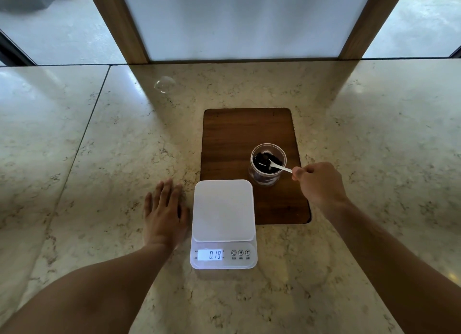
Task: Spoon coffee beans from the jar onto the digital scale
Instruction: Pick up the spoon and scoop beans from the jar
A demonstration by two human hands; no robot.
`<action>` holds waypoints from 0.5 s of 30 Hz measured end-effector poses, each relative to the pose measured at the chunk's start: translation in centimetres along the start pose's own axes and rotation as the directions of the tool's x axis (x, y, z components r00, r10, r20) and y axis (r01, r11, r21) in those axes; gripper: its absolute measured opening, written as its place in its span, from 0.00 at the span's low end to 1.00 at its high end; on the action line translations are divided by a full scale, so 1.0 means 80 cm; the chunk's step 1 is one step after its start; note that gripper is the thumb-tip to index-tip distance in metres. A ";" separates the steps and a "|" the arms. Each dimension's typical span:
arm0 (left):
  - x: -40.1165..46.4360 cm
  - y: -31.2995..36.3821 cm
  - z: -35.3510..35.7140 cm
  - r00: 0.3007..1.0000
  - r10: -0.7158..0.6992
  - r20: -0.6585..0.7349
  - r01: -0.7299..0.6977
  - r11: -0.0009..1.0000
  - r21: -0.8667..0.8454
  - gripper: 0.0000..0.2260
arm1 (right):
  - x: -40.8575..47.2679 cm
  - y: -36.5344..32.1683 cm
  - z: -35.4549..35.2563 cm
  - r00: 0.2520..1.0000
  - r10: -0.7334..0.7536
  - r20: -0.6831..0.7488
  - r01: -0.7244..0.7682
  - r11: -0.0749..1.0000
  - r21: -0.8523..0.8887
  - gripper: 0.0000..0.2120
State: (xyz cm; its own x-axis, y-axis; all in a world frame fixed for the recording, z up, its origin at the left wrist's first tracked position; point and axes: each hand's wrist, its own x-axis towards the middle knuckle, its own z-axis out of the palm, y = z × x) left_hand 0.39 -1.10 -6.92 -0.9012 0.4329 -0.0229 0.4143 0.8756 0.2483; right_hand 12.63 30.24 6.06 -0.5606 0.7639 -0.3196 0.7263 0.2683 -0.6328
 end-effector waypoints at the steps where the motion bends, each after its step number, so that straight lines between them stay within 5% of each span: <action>1: 0.000 0.000 0.001 1.000 0.001 0.000 -0.001 1.000 0.001 0.27 | 0.000 0.001 0.000 1.000 0.001 -0.005 -0.001 1.000 0.004 0.15; 15: 0.001 -0.001 0.002 1.000 0.006 0.000 -0.006 1.000 0.011 0.28 | -0.010 0.006 -0.007 0.999 0.015 0.028 -0.017 0.997 0.076 0.12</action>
State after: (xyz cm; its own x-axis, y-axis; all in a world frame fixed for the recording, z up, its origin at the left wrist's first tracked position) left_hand 0.31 -1.14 -7.13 -0.8986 0.4382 -0.0215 0.4211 0.8753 0.2378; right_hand 13.63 30.10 6.39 -0.5609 0.7509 -0.3485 0.7031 0.2098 -0.6795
